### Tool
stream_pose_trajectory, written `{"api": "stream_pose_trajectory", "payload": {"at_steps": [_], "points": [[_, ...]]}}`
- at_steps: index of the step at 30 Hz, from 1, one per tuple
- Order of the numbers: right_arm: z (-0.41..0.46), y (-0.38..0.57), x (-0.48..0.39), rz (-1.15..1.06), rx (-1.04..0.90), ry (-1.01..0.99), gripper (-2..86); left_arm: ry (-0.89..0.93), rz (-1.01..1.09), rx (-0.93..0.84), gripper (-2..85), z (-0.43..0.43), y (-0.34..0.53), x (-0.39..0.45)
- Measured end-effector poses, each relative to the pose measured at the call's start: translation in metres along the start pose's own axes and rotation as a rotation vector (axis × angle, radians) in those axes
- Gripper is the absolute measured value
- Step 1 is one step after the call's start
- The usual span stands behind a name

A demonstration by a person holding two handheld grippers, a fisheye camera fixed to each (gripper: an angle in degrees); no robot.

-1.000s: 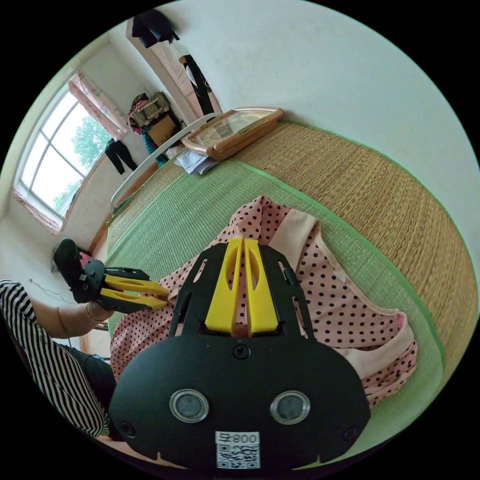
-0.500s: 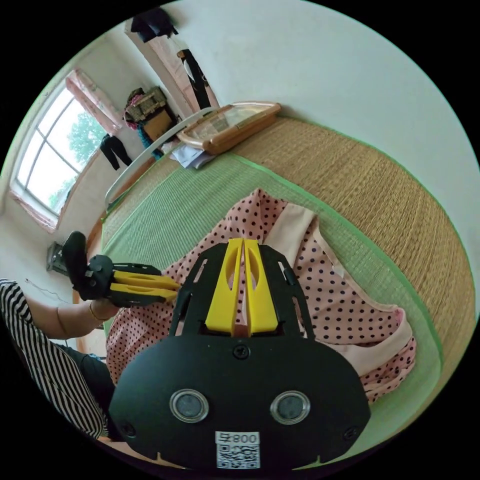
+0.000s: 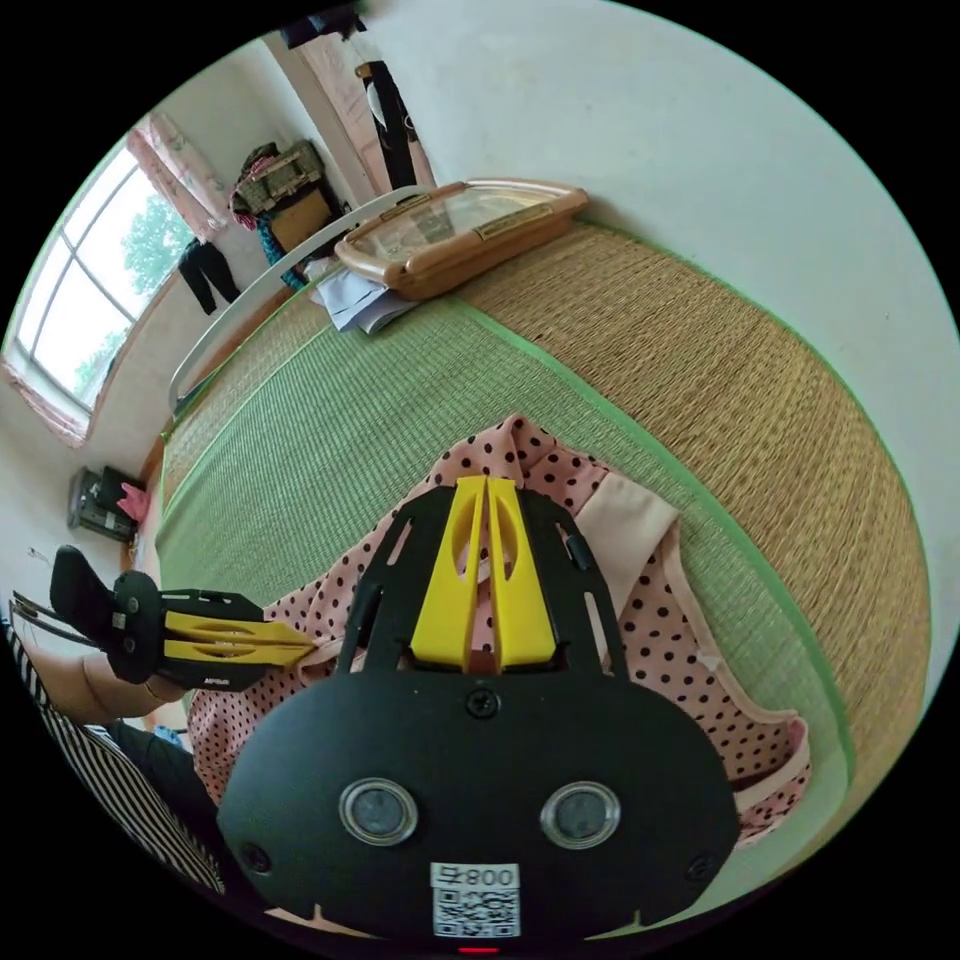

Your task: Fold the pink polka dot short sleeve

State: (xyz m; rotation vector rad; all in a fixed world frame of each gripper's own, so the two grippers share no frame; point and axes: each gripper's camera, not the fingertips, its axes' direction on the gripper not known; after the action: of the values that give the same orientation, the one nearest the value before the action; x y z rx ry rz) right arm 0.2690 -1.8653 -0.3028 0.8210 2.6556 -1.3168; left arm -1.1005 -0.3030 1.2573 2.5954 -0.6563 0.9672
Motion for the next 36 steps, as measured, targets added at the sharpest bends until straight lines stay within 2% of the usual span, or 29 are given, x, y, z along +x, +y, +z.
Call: {"api": "stream_pose_trajectory", "payload": {"at_steps": [2, 8, 9, 13, 15, 17, 19, 22, 26, 29, 33, 36], "points": [[-0.004, 0.015, -0.002, 0.013, 0.023, -0.009, 0.1, 0.009, -0.009, -0.053, 0.6, 0.01, 0.003, -0.002], [-0.011, 0.051, -0.011, 0.05, 0.052, -0.014, 0.1, 0.02, -0.014, -0.02, 0.3, 0.012, 0.014, -0.001], [-0.001, 0.054, -0.012, 0.051, 0.001, -0.003, 0.1, 0.025, -0.015, -0.057, 0.2, 0.019, 0.015, -0.001], [-0.014, 0.076, -0.017, 0.069, 0.021, -0.051, 0.1, 0.026, -0.013, 0.039, 0.2, 0.008, 0.023, 0.0], [-0.032, 0.102, -0.029, 0.062, 0.075, 0.016, 0.0, 0.017, 0.007, -0.012, 0.2, 0.017, 0.025, 0.001], [-0.04, 0.125, -0.032, 0.091, 0.087, -0.008, 0.1, 0.032, 0.009, -0.092, 0.2, 0.034, 0.029, -0.002], [-0.053, 0.154, -0.035, 0.093, 0.099, -0.064, 0.1, 0.059, -0.007, -0.028, 0.3, 0.03, 0.037, -0.005], [-0.095, 0.227, -0.041, 0.133, 0.142, -0.027, 0.1, 0.06, -0.001, 0.007, 0.3, 0.026, 0.049, -0.005], [-0.16, 0.352, -0.034, 0.337, 0.192, 0.152, 0.1, 0.066, 0.002, -0.056, 0.3, 0.042, 0.064, -0.01], [-0.176, 0.423, -0.019, 0.504, 0.148, 0.241, 0.1, 0.094, -0.011, -0.08, 0.4, 0.052, 0.077, -0.016], [-0.157, 0.478, 0.004, 0.652, 0.005, 0.153, 0.1, 0.165, -0.075, -0.069, 0.5, 0.052, 0.097, -0.024], [-0.169, 0.506, -0.006, 0.664, 0.014, 0.165, 0.2, 0.2, -0.126, -0.034, 0.7, 0.039, 0.116, -0.033]]}}
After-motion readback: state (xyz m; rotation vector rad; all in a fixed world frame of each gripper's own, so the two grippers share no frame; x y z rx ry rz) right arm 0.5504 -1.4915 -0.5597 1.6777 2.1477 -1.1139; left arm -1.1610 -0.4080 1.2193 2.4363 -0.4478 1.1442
